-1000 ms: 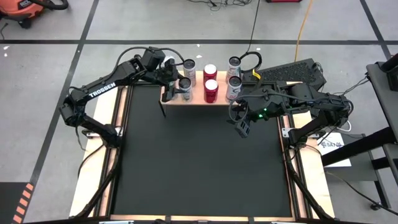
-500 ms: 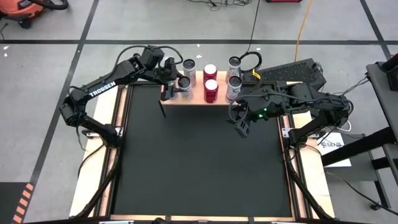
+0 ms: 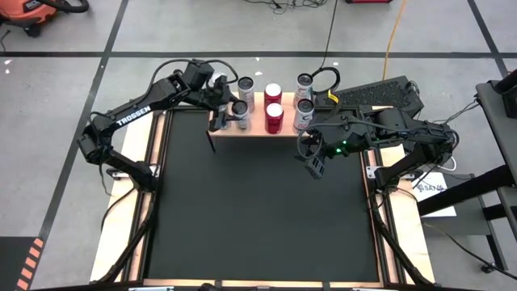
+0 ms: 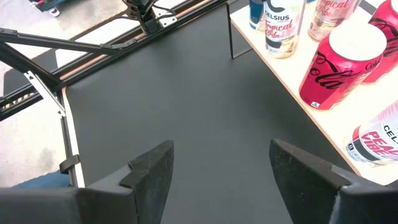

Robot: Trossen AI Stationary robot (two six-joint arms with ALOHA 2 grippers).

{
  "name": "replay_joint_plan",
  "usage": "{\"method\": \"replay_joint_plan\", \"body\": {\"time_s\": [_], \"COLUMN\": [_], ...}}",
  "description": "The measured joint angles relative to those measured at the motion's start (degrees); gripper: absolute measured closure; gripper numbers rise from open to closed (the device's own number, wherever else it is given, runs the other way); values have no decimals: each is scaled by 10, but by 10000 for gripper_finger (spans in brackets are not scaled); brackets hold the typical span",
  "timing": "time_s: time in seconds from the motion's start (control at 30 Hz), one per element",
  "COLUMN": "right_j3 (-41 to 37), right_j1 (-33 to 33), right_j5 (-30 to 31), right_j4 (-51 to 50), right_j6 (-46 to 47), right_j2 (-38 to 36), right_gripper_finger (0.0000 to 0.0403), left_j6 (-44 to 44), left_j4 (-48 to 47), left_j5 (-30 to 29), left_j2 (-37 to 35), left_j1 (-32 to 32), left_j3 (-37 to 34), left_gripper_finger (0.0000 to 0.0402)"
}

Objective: Place canned beverage on shelf
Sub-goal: Put the white orange soda can on the shelf aligned with the other white orange soda can

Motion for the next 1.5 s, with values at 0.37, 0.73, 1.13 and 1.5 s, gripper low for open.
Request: {"method": "replay_joint_plan", "body": {"time_s": [0.37, 0.73, 1.13, 1.5], "right_j3": [0, 0, 0, 0], "right_j1": [0, 0, 0, 0], "right_j5": [0, 0, 0, 0], "right_j4": [0, 0, 0, 0], "right_j6": [0, 0, 0, 0], "right_j2": [0, 0, 0, 0], "right_gripper_finger": [156, 156, 156, 156], "left_j6": [25, -5, -30, -31], "left_j4": [24, 26, 25, 14], "left_j5": [-6, -29, -4, -6], "left_j2": [0, 0, 0, 0], "left_j1": [0, 0, 3, 3], "left_j3": [-1, -1, 0, 0], "left_gripper_finger": [140, 140, 140, 139]}}
